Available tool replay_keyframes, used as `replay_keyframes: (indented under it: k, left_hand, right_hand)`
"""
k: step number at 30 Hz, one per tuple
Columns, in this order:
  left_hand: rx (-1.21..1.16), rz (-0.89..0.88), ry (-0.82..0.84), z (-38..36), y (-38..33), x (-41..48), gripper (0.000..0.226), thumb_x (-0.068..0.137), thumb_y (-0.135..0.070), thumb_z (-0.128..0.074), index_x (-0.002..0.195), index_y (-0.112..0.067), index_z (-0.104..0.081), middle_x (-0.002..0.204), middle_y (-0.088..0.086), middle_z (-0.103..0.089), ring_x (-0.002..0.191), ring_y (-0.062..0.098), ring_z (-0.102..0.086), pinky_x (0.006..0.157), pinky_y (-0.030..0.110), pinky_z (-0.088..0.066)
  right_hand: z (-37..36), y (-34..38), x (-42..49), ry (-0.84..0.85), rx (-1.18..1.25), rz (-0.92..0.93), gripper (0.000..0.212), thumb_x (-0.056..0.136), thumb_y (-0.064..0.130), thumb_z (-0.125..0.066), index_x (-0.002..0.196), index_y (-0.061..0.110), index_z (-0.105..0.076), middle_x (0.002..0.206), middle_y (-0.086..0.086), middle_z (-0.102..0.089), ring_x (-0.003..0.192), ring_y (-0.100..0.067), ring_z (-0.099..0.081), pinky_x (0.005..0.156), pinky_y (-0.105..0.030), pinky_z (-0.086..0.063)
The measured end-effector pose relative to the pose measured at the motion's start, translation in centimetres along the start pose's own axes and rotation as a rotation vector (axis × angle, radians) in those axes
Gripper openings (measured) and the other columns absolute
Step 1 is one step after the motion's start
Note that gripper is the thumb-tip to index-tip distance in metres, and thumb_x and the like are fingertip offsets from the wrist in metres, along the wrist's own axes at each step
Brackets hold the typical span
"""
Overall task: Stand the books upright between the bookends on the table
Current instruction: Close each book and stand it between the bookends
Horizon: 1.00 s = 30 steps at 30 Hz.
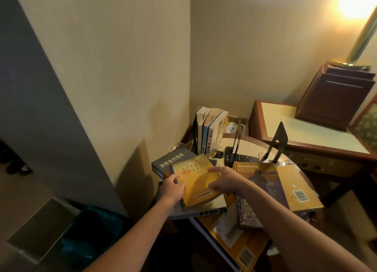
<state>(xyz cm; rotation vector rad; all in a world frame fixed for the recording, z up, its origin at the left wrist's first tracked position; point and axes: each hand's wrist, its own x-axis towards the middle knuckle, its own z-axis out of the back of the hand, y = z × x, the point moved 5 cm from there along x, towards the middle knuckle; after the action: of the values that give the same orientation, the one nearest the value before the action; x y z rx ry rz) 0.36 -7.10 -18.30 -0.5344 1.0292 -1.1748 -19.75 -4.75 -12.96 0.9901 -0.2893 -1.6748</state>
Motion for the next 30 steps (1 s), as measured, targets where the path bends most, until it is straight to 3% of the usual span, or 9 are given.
replay_keyframes:
  k: [3,8,11,14,17,19,20,24,30]
  left_hand:
    - [-0.022,-0.016,-0.022,0.5,-0.2,0.0,0.052,0.091,-0.013,-0.062,0.141,-0.025,-0.054,0.131,0.005,-0.056,0.094,0.017,-0.063,0.078,0.035,-0.060]
    - [-0.279,0.033,0.047,1.0,-0.3,0.4,0.060,0.083,0.003,-0.065,0.139,-0.018,-0.057,0.127,0.013,-0.057,0.102,0.024,-0.061,0.070,0.032,-0.058]
    - [-0.409,0.053,0.107,1.2,-0.9,0.1,0.057,0.084,0.007,-0.060,0.134,-0.020,-0.059,0.118,0.015,-0.060,0.093,0.028,-0.062,0.066,0.034,-0.059]
    - [-0.464,0.024,0.151,1.5,-1.9,-0.5,0.055,0.087,0.007,-0.056,0.132,-0.025,-0.059,0.113,0.016,-0.060,0.080,0.022,-0.059,0.050,0.025,-0.051]
    - [-0.547,-0.028,0.178,2.0,-2.7,-0.4,0.058,0.089,0.008,-0.057,0.134,-0.027,-0.057,0.118,0.016,-0.062,0.080,0.023,-0.062,0.054,0.028,-0.052]
    - [-0.562,-0.065,0.198,2.6,-3.5,-0.4,0.062,0.089,0.007,-0.058,0.137,-0.032,-0.057,0.123,0.017,-0.061,0.090,0.028,-0.063,0.062,0.032,-0.054]
    - [-0.546,-0.087,0.214,2.9,-4.0,-0.6,0.062,0.090,0.005,-0.059,0.138,-0.034,-0.057,0.125,0.017,-0.058,0.095,0.029,-0.063,0.064,0.032,-0.055]
    - [-0.335,-0.251,0.269,3.3,-7.2,-2.3,0.071,0.088,-0.002,-0.068,0.145,-0.039,-0.048,0.130,0.011,-0.054,0.105,0.030,-0.065,0.068,0.029,-0.058]
    - [-0.007,-0.567,0.222,1.5,-12.4,-5.0,0.057,0.094,-0.021,-0.069,0.146,-0.033,-0.049,0.130,0.005,-0.061,0.103,0.018,-0.067,0.078,0.032,-0.062]
  right_hand:
    - [0.0,-0.5,-0.3,0.039,0.171,-0.042,0.063,0.087,0.007,-0.071,0.142,0.030,-0.050,0.108,0.000,-0.052,0.079,-0.015,-0.062,0.060,-0.022,-0.052]
    - [0.4,-0.8,-1.2,0.097,0.335,-0.025,0.060,0.087,-0.001,-0.069,0.138,0.028,-0.055,0.110,-0.011,-0.059,0.065,-0.013,-0.056,0.049,-0.021,-0.044]
    - [0.9,-0.9,-2.1,0.157,0.432,0.007,0.061,0.089,0.000,-0.067,0.140,0.030,-0.054,0.116,-0.012,-0.056,0.069,-0.016,-0.058,0.054,-0.024,-0.044]
    - [1.6,-1.2,-3.1,0.199,0.529,0.041,0.061,0.088,-0.002,-0.068,0.136,0.033,-0.058,0.127,-0.014,-0.049,0.075,-0.021,-0.063,0.058,-0.026,-0.048]
    - [2.6,-2.1,-3.8,0.216,0.559,0.069,0.064,0.087,-0.004,-0.068,0.133,0.039,-0.061,0.132,-0.014,-0.043,0.100,-0.039,-0.064,0.078,-0.042,-0.056]
    - [3.4,-2.8,-4.3,0.229,0.531,0.087,0.068,0.086,-0.004,-0.069,0.133,0.044,-0.060,0.133,-0.013,-0.043,0.117,-0.047,-0.056,0.097,-0.055,-0.050]
    - [3.9,-3.1,-4.6,0.238,0.505,0.102,0.070,0.085,-0.003,-0.070,0.134,0.047,-0.057,0.134,-0.011,-0.044,0.119,-0.046,-0.055,0.099,-0.057,-0.050]
    - [5.8,-3.7,-5.9,0.200,0.267,0.200,0.083,0.089,0.004,-0.070,0.142,0.058,-0.035,0.137,0.001,-0.044,0.117,-0.028,-0.056,0.090,-0.045,-0.058]
    - [8.2,-5.7,-6.8,-0.145,-0.141,0.272,0.091,0.096,0.016,-0.063,0.149,0.062,-0.006,0.139,0.005,-0.039,0.113,-0.017,-0.052,0.071,-0.030,-0.058]
